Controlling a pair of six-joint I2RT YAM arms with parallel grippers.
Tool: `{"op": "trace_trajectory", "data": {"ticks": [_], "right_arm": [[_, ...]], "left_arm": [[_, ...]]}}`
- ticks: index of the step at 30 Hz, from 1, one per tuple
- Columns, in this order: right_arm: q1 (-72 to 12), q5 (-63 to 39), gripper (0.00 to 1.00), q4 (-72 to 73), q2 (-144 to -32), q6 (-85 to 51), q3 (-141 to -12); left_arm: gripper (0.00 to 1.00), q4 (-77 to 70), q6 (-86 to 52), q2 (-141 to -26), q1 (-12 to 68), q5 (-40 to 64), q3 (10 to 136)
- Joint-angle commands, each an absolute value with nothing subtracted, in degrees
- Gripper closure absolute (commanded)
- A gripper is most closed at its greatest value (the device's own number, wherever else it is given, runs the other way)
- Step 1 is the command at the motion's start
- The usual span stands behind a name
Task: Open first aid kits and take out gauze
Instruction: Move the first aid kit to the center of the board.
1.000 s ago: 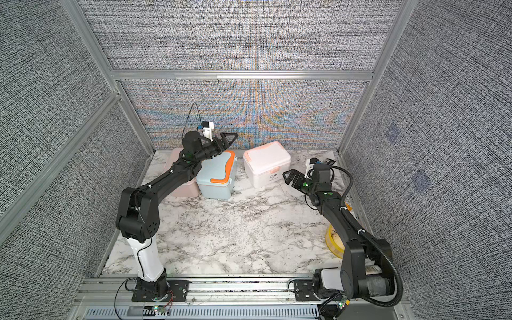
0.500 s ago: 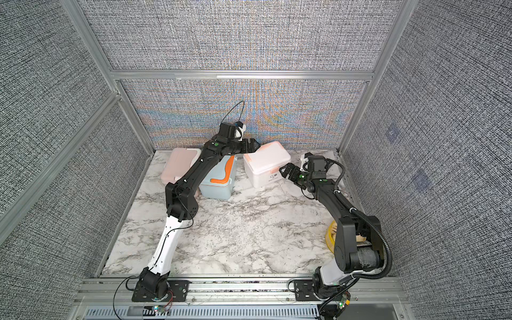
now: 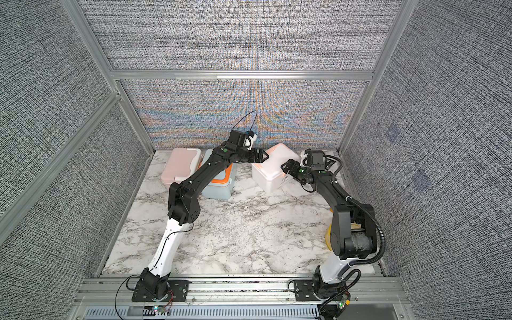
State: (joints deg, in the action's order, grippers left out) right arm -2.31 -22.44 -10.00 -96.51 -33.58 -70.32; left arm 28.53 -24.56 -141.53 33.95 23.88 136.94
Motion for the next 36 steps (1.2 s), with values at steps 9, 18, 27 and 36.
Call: {"op": "trace_trajectory", "data": {"ticks": [9,18,27,36], "right_arm": [[3.8,-27.6,0.04,-10.1,-101.5,-34.2,-73.6],[2.7,-38.2,0.11,-12.9,-111.3,-32.6,-82.2],[-1.5,-42.1,0.17,-14.9,-103.1,-30.4,-77.9],[-8.4,-43.4,0.18,-12.5,-92.8,-30.5,-63.8]], "left_arm": [[0.00,28.1,-25.5,-137.3,35.9,21.7,134.8],[0.00,30.7,-28.6,-149.0,36.4,28.7,147.2],[0.01,20.0,-29.5,-131.6,39.8,29.4,120.5],[0.01,8.7,-33.1,-114.3,44.3,26.2,93.4]]}}
